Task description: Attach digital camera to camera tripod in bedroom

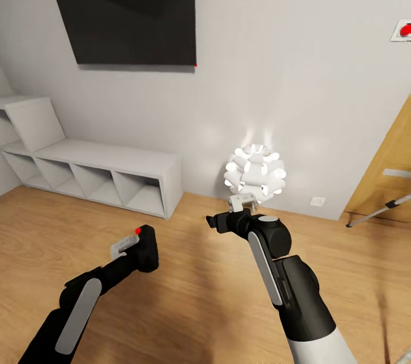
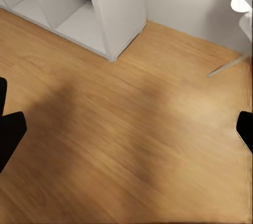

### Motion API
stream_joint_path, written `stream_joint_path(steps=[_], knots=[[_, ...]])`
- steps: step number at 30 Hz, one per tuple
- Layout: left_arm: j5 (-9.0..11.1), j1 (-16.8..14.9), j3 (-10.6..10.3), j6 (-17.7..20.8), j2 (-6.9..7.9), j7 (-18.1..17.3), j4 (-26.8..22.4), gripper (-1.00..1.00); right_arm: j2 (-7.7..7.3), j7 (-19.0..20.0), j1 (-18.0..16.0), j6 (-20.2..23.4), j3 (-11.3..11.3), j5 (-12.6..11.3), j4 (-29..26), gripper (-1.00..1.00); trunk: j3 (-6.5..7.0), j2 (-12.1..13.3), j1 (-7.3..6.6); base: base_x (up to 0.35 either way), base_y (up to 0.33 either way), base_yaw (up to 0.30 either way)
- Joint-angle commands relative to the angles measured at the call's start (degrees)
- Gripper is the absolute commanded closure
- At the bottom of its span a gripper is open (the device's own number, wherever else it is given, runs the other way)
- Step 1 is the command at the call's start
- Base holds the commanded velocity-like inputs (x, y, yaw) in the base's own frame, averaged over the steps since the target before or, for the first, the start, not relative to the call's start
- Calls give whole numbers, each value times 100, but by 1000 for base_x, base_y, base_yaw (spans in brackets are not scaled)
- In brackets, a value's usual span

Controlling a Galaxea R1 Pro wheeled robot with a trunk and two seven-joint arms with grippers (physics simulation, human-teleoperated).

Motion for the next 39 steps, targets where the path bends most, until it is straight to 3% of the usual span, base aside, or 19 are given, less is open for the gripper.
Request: stream_joint_path(steps=[1,39], knots=[[65,-1,0,25,2,56,-10,100,2,-4,-5,24,-2,-20,-2,-100,12,39,-24,0,0,-263],[46,4,-7,-14,-18,64,50,100,1,6,-15,24,-10,-21,-2,-100,688,1563,-858,0,0,-271]])
